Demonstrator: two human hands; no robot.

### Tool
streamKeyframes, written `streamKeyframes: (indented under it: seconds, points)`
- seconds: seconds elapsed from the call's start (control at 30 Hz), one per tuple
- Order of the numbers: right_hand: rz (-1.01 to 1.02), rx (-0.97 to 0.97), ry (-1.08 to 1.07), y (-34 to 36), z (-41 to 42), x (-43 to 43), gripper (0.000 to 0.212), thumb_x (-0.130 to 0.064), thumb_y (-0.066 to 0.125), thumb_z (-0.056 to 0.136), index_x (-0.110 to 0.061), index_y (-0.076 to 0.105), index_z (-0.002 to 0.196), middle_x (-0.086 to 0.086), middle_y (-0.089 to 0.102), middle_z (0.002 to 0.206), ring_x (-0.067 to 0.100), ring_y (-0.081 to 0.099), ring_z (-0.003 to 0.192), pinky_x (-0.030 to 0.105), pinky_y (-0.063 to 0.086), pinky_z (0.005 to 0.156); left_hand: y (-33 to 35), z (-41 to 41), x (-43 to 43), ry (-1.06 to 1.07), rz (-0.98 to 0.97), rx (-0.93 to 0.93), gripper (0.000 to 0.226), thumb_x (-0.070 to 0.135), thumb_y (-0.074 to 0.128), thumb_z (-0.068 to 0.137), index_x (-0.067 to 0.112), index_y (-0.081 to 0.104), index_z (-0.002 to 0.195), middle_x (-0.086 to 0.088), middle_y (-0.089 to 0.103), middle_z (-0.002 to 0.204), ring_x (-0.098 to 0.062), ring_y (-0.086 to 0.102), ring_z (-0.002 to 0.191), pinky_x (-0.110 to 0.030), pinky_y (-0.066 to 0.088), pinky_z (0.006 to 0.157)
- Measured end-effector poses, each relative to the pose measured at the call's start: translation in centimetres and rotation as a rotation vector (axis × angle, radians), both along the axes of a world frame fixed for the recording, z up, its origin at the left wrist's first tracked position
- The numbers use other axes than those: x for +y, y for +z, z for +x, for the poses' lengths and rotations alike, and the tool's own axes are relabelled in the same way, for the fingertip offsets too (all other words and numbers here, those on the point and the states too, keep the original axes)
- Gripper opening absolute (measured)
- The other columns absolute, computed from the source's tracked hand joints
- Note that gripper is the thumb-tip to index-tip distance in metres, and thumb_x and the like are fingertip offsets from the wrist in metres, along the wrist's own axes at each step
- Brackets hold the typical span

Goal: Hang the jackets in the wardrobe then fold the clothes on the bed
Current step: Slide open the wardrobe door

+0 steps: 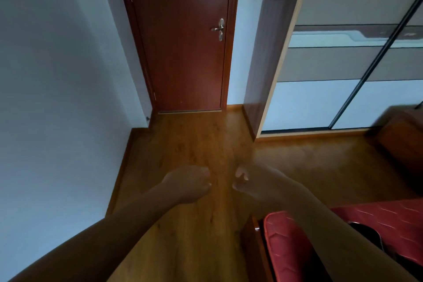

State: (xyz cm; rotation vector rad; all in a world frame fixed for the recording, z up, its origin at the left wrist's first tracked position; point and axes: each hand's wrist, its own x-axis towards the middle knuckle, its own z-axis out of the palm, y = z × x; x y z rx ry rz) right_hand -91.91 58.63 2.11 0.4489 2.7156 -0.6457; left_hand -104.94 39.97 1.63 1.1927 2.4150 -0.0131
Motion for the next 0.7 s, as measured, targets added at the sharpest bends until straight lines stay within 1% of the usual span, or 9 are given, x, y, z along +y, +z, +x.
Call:
streamKeyframes:
  seconds: [0.07,0.13,0.2,0.27,0.37,0.47,0.57,0.63,0.7]
  points:
    - [-0.007,0.001,-0.045,-0.3,-2.3,2.3,0.041,-0.053,0.059,0.092,-0.031,0.058,0.127,-0.01,0.06,0.115,0.008,0.058,0.101,0.032,0.052,0.086,0.0,-2.9,2.6,-0.054,0.023,-0.054,0.035,0.042,0.044,0.101,0.02,0.059,0.123,-0.001,0.062,0.124,-0.02,0.059,0.111,-0.038,0.05,0.094]
    - [-0.009,0.015,-0.088,-0.6,-4.5,5.1,0.039,-0.051,0.06,0.092,-0.031,0.059,0.126,-0.012,0.06,0.111,0.008,0.059,0.098,0.028,0.05,0.078,0.4,-5.5,5.6,-0.097,0.048,-0.09,0.041,0.042,0.045,0.102,0.02,0.054,0.135,0.0,0.058,0.135,-0.018,0.055,0.12,-0.04,0.047,0.102]
    - [-0.003,0.035,-0.121,-1.1,-6.6,8.2,0.037,-0.05,0.059,0.092,-0.031,0.059,0.124,-0.011,0.062,0.111,0.008,0.06,0.096,0.026,0.049,0.075,0.5,-8.1,9.1,-0.111,0.057,-0.107,0.043,0.041,0.045,0.103,0.021,0.051,0.14,0.0,0.054,0.141,-0.017,0.052,0.127,-0.039,0.045,0.106]
    - [-0.006,0.034,-0.139,-1.7,-9.0,11.5,0.036,-0.049,0.06,0.093,-0.031,0.06,0.124,-0.009,0.064,0.114,0.008,0.06,0.097,0.027,0.048,0.074,0.6,-10.4,13.1,-0.127,0.036,-0.118,0.044,0.04,0.046,0.103,0.021,0.048,0.143,0.0,0.051,0.144,-0.016,0.05,0.13,-0.038,0.043,0.108]
    - [-0.036,0.028,-0.177,-3.0,-13.0,17.3,0.032,-0.046,0.061,0.094,-0.031,0.06,0.123,-0.008,0.064,0.116,0.009,0.061,0.099,0.027,0.049,0.077,0.2,-14.1,19.8,-0.156,0.022,-0.105,0.043,0.039,0.047,0.103,0.02,0.05,0.142,-0.001,0.053,0.142,-0.016,0.051,0.127,-0.036,0.044,0.106]
    - [-0.066,0.01,-0.242,-3.0,-16.2,22.9,0.034,-0.04,0.066,0.092,-0.03,0.06,0.124,-0.006,0.064,0.121,0.011,0.061,0.103,0.03,0.054,0.087,0.3,-17.3,25.3,-0.15,0.026,-0.128,0.043,0.04,0.049,0.103,0.022,0.05,0.142,0.0,0.054,0.142,-0.015,0.052,0.126,-0.034,0.043,0.106]
    - [-0.042,0.037,-0.283,-2.3,-18.7,28.9,0.037,-0.038,0.066,0.094,-0.025,0.06,0.128,-0.002,0.062,0.125,0.015,0.06,0.108,0.032,0.052,0.094,0.6,-20.4,31.3,-0.189,0.023,-0.131,0.043,0.04,0.048,0.103,0.024,0.049,0.143,0.002,0.051,0.145,-0.013,0.049,0.131,-0.032,0.04,0.106]
    - [0.005,0.048,-0.282,-1.6,-20.0,32.6,0.038,-0.039,0.064,0.095,-0.024,0.059,0.13,-0.002,0.062,0.127,0.015,0.06,0.11,0.032,0.051,0.094,1.1,-21.9,35.2,-0.213,0.032,-0.131,0.041,0.04,0.049,0.103,0.025,0.05,0.141,0.002,0.052,0.144,-0.013,0.05,0.129,-0.028,0.04,0.101]
    - [0.022,0.045,-0.282,-1.2,-20.6,35.7,0.039,-0.041,0.063,0.095,-0.024,0.059,0.13,-0.002,0.064,0.126,0.013,0.061,0.108,0.03,0.051,0.092,1.4,-23.4,39.0,-0.251,0.049,-0.108,0.039,0.038,0.047,0.104,0.023,0.051,0.139,0.001,0.055,0.139,-0.013,0.053,0.124,-0.026,0.04,0.097]
